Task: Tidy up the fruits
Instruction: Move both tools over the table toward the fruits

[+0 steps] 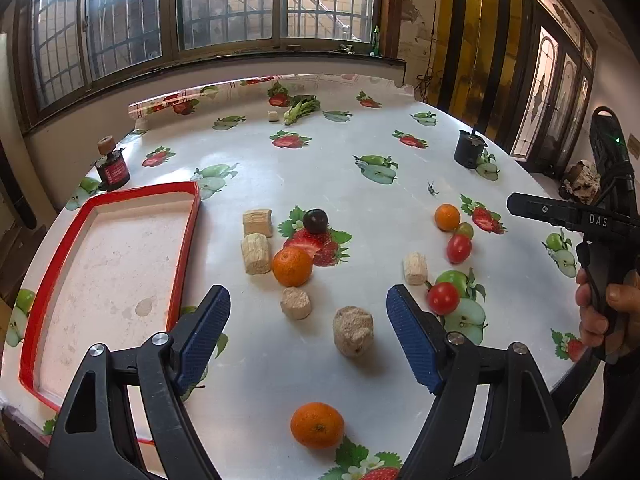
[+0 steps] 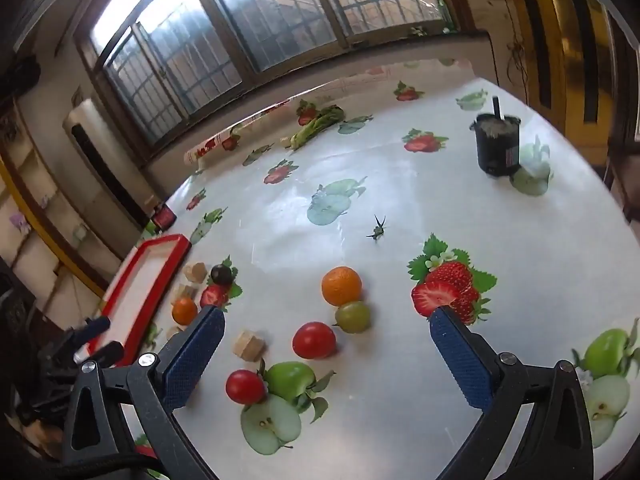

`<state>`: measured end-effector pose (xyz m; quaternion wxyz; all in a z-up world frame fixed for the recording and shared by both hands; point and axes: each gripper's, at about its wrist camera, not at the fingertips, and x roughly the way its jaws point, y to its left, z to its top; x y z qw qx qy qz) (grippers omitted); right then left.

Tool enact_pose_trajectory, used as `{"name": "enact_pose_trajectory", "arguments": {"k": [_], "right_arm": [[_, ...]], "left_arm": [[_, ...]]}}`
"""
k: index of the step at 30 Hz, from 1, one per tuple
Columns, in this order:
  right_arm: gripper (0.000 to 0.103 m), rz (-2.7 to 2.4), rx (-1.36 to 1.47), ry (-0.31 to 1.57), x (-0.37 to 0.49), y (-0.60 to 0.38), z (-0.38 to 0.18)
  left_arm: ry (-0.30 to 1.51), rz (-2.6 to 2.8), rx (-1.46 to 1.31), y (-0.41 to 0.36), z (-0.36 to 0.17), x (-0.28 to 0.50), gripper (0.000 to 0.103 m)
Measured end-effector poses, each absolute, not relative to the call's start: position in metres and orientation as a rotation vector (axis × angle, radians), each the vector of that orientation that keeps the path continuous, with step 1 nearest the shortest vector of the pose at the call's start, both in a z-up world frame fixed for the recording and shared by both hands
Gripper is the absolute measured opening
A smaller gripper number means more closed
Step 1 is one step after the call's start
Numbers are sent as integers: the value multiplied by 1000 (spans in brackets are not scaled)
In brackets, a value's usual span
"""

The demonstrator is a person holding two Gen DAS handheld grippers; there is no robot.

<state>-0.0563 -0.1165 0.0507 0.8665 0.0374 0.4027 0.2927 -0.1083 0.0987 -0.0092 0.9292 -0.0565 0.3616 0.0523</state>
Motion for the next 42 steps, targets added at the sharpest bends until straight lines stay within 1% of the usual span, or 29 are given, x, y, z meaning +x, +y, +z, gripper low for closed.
{"name": "enact_pose_trajectory", "arguments": {"k": [3,9,16,23,42], "right_arm": [[103,633,-22,854,-70,-102,53],[103,731,-121,853,-88,-83,49],[103,796,-251,772,-108,-67,59],[103,735,-419,682,-129,-56,60],[103,746,-528,708,-141,-50,46]], "left_arm": [[741,139,-97,101,4,-129,81],[728,196,-40,117,29,-170,81],[736,238,-27,125,45,-187,81],[754,271,-20,105,42,-181,81],[780,271,-44,99,25,-184,81]]}}
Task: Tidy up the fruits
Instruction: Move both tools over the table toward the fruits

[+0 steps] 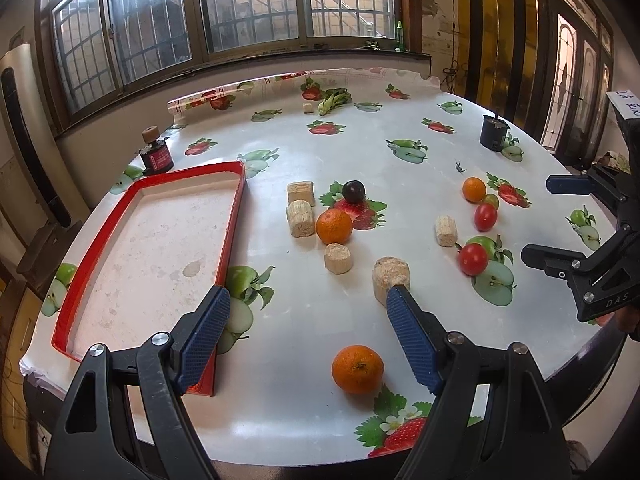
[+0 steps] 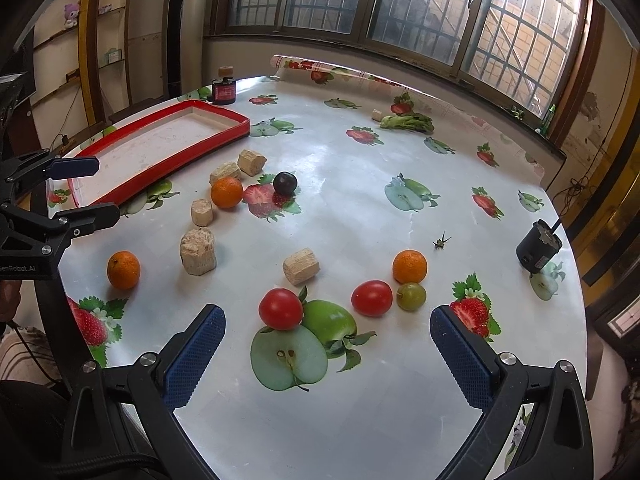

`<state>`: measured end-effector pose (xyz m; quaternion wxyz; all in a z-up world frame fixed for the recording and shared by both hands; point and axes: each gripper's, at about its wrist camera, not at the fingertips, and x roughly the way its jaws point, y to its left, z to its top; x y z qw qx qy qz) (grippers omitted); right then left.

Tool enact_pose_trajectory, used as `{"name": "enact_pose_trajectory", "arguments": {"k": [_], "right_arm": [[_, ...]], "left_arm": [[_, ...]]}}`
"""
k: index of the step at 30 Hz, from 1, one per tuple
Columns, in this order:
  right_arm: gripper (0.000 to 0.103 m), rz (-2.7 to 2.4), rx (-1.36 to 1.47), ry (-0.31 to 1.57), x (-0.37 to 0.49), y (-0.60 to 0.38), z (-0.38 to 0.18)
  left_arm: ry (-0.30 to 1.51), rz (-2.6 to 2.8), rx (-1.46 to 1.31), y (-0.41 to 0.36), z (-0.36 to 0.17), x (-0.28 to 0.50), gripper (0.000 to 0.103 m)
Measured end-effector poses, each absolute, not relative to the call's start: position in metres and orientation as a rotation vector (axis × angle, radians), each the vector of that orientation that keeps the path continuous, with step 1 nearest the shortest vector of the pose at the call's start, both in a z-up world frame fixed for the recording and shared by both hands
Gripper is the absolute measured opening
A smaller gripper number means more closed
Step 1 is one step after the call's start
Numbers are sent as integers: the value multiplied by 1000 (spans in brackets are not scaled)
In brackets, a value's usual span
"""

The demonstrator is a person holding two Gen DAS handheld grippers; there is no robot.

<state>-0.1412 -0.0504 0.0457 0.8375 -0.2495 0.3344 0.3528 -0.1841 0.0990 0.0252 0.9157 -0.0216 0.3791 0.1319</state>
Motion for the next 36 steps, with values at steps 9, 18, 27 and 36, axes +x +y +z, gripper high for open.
{"name": "enact_pose_trajectory", "arguments": {"k": [9,18,27,36], "right_arm": [[103,739,-513,713,-138,-56,46],[103,755,-476,651,-144,-60,59],[103,771,-459,632,-151,-62,65],[103,775,-410,635,-156,-73,65]], "left_arm": [[784,260,-46,95,23,-185,81],[744,245,-55,92,31,-190,81],[753,229,-65,94,28,-205,81],[766,182,-96,88,20,-217,81]]}}
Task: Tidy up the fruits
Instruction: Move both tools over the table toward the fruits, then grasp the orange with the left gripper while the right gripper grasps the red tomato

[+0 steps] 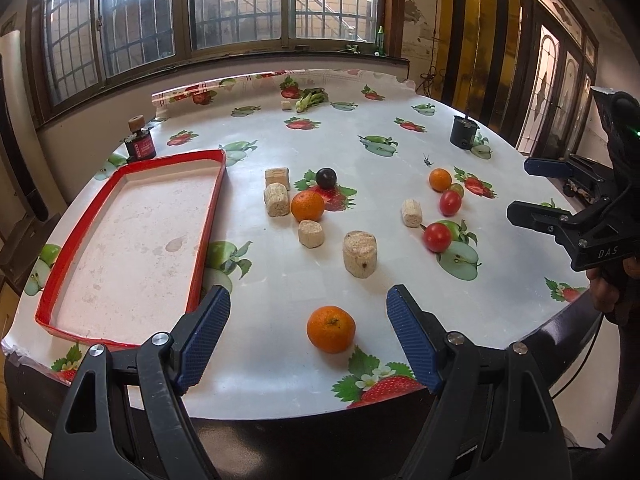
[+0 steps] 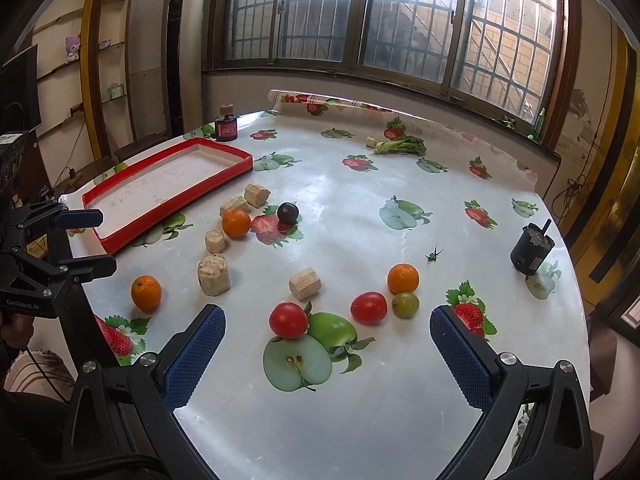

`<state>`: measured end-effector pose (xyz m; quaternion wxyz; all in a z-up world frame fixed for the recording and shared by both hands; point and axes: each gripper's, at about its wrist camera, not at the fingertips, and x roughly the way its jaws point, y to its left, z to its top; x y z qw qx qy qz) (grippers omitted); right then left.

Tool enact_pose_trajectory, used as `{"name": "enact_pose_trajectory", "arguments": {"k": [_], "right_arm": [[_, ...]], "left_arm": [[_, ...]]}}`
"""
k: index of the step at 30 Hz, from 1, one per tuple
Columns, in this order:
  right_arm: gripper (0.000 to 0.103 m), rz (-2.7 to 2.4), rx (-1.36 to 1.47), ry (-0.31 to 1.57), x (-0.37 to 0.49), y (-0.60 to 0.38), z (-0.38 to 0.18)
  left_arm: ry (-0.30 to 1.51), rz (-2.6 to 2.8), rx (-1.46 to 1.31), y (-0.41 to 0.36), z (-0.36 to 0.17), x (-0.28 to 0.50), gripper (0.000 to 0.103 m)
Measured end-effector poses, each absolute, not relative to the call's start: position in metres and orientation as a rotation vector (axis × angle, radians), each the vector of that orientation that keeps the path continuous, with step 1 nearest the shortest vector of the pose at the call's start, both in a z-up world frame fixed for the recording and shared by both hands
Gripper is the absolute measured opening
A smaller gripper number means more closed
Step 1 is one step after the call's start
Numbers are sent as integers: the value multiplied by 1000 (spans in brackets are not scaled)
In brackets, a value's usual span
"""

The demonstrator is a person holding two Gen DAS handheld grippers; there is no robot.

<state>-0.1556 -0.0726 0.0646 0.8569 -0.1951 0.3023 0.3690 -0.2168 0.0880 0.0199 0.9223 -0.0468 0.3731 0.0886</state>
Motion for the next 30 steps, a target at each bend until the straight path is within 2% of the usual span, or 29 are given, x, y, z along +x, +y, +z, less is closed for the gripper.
{"name": "enact_pose_trajectory", "arguments": {"k": [13,19,21,25,27,30], "right_arm": [[102,798,-333,763,-141,-69,32],[88,830,-306,850,-130,-53,13],[79,832,-313,880,-127,-45,8],[72,839,-325,931,-121,-34,1],[68,828,-344,949,-119,-29,0],[65,816,-359,976,-115,-23,0]], "left_arm": [[861,193,-99,88,-12,-200,81],[882,185,-109,91,-19,-194,81],[893,179,-114,92,-23,-192,81],[915,169,-127,95,-30,-188,80],[925,152,-136,96,-32,-186,67],[930,138,-141,96,-36,-183,58]]}}
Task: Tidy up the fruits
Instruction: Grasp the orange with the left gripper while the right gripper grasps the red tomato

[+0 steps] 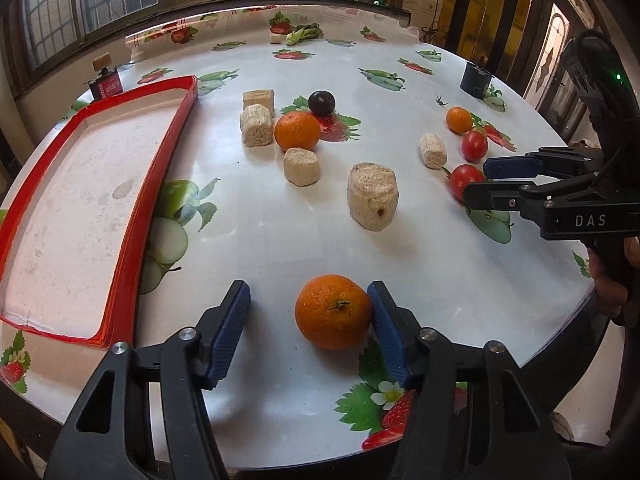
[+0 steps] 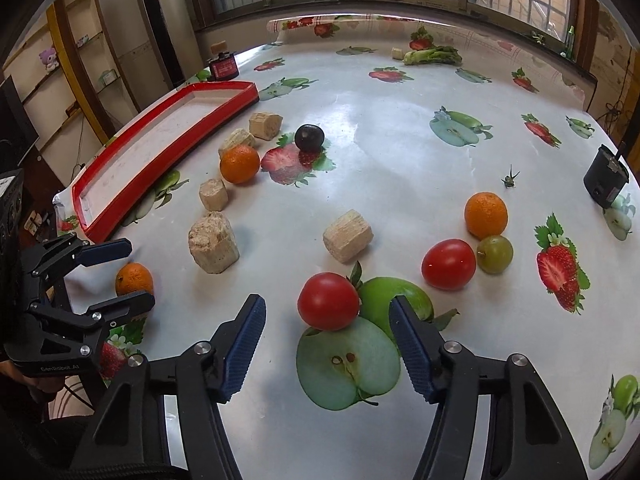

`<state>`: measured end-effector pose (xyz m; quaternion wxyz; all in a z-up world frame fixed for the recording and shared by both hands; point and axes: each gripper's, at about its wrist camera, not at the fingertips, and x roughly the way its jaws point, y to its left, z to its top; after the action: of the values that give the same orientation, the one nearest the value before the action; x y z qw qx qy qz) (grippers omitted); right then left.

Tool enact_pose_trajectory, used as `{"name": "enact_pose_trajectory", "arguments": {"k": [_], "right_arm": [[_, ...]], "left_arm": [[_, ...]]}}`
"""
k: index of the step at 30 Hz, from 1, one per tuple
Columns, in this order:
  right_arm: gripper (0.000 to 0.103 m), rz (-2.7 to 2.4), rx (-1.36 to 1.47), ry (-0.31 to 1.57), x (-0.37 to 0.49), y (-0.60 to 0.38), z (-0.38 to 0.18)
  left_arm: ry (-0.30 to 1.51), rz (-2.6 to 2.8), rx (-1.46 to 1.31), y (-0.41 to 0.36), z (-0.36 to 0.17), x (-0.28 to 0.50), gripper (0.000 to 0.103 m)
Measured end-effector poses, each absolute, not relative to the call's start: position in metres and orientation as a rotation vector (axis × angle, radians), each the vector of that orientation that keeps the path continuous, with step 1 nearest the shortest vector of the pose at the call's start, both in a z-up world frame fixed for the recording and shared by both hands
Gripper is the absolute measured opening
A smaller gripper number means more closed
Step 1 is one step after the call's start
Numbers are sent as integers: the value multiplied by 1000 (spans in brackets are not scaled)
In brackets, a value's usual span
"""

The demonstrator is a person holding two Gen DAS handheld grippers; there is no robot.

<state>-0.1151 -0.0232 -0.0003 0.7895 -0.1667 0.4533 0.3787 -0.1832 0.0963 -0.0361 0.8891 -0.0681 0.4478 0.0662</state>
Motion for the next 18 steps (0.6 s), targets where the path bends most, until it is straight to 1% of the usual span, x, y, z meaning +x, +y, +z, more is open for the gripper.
{"name": "enact_pose_trajectory", "arguments": {"k": [1,2,3,4,5,6,7,18], "right_arm": [[64,813,-361,985,-114,-22,-1],[64,812,-363,990,-113,-20,-1],[60,811,-364,999,-112,-19,-2],[57,814,-361,1009,-111,-18,-4],[46,817,-356,1021,-110,-17,-6],[37,816,-357,1033,-109,-16,-9],[34,814,-356,1042,-109,-16,-12],[34,837,-338,1000,-122,-21,6]], "left_arm": [[932,128,-139,96,-36,-183,55],[928,118,-139,95,-35,-183,48],[927,107,-142,95,-35,-182,40],[926,95,-144,94,-34,-181,36],[928,86,-144,93,-33,-181,32],[929,84,-137,92,-33,-181,32],[929,83,-132,92,-33,-181,32],[885,87,-155,107,-12,-188,32]]}}
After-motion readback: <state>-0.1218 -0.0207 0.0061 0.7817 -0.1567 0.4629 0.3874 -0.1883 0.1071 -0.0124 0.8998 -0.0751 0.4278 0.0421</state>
